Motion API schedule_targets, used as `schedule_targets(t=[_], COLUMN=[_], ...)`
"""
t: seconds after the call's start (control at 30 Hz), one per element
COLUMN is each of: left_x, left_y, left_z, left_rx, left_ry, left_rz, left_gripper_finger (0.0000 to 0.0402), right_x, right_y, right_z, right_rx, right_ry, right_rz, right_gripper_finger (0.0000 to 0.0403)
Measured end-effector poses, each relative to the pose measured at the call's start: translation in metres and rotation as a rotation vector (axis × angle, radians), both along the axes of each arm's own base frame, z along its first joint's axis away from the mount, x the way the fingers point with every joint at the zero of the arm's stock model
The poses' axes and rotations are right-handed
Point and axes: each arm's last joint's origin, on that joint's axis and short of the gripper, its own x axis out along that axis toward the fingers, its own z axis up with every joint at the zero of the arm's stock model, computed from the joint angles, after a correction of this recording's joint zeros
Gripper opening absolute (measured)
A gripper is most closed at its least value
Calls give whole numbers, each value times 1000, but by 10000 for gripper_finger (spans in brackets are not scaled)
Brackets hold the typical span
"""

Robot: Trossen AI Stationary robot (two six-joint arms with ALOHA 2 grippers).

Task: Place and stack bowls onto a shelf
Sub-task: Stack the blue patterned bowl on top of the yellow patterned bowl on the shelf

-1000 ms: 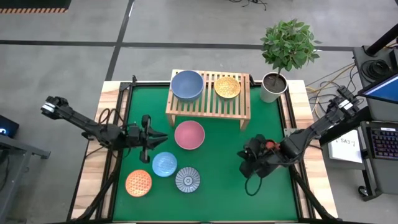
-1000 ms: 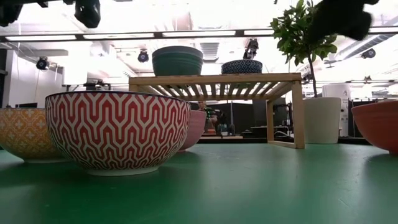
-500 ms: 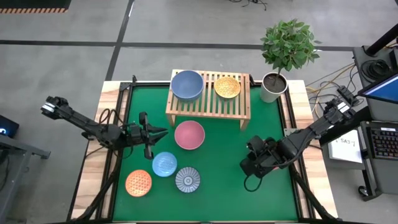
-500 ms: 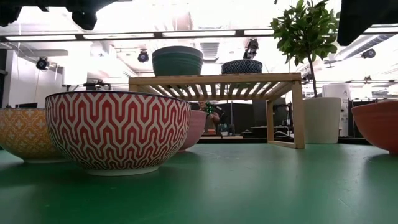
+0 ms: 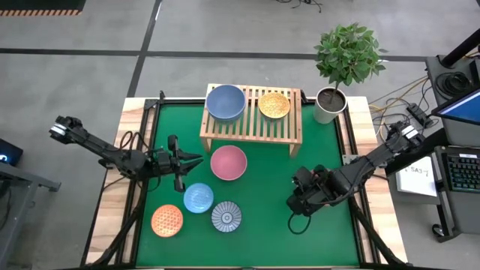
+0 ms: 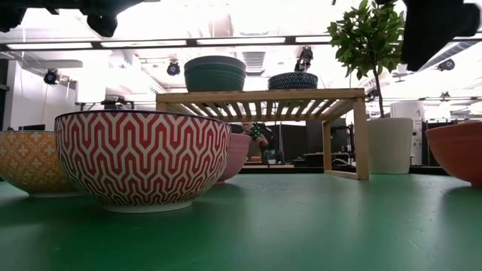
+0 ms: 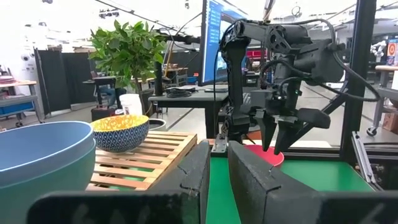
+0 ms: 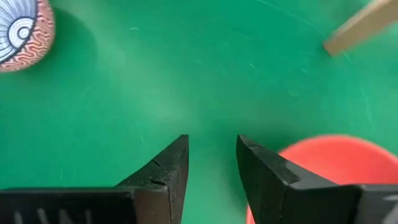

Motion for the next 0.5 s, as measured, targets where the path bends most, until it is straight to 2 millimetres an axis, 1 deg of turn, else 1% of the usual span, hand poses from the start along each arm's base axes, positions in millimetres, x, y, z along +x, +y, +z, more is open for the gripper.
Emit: schedule_targets(t=[0.13, 0.3, 0.5], left_x=[0, 0, 0], left_y=[0, 0, 0], left_z=[-1, -1, -1], left_rx=[5, 6, 20], left_ry=[10, 12, 17], left_rz=[0, 0, 2], left_gripper_finger=[40, 40, 40], right_x=[16, 42, 69], right_y=[-2, -3, -6], right_z=[-4, -5, -3], right_rx=[0, 74, 127], right_ry=[-41, -146, -248], right_rz=[85, 200, 257], right_gripper_finger=[130, 128, 126])
